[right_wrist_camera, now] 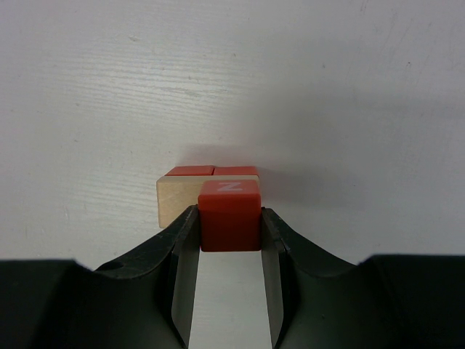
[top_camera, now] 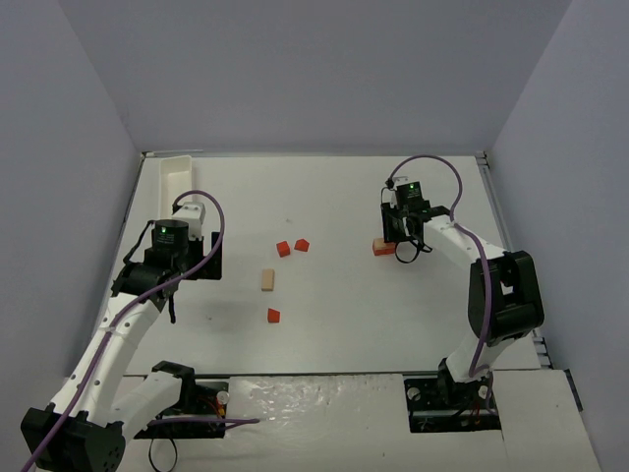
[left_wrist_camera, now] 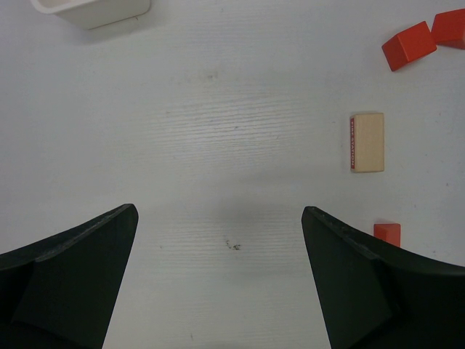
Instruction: Build the wood block tower
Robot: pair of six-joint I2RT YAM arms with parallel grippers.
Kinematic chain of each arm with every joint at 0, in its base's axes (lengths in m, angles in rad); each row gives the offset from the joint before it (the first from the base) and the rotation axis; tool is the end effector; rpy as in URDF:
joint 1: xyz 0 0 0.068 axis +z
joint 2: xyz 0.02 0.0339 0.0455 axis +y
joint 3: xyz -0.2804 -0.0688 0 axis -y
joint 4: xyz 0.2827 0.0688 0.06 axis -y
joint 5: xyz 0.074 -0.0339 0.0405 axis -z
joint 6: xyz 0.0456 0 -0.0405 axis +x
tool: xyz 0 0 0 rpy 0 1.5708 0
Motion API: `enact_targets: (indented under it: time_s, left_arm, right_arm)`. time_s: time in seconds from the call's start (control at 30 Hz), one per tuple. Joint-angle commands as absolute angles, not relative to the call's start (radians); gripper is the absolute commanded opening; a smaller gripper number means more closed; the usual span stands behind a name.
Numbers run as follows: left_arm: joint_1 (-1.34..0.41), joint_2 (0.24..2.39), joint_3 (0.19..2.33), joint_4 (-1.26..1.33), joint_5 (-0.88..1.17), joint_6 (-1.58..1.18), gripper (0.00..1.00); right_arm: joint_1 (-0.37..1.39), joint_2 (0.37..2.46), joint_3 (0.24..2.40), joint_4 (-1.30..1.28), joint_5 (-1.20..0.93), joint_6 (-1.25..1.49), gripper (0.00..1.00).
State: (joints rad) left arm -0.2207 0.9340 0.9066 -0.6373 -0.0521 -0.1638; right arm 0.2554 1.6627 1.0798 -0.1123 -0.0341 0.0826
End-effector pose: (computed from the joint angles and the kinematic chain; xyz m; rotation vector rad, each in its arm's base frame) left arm 0.2265 -0.0484 0.3174 0.0353 2.2384 -0.1510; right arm 0.3930 0.1042 0.2106 -0.2144 2.2647 0.2173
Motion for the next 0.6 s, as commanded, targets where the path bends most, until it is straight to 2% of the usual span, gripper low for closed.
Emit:
enact_targets:
  time_s: [0.0, 0.37, 0.57]
  left_arm:
    - [-0.221, 0.937, 0.928, -0.589, -0.054, -0.153, 0.95]
    - [-0.221, 0.937, 0.928, -0.589, -0.054, -0.155, 0.95]
    - [-0.221, 0.934, 0.928, -0.589, -0.055, -0.153, 0.95]
  right_arm:
    - [0.250, 1.638, 1.080, -0.087, -0.017, 0.098, 0.28]
    - [0.250, 1.584, 1.089, -0.090, -0.045, 0.089, 0.56]
    - [0.271, 1.537, 1.120, -0.094, -0.078, 0.076, 0.60]
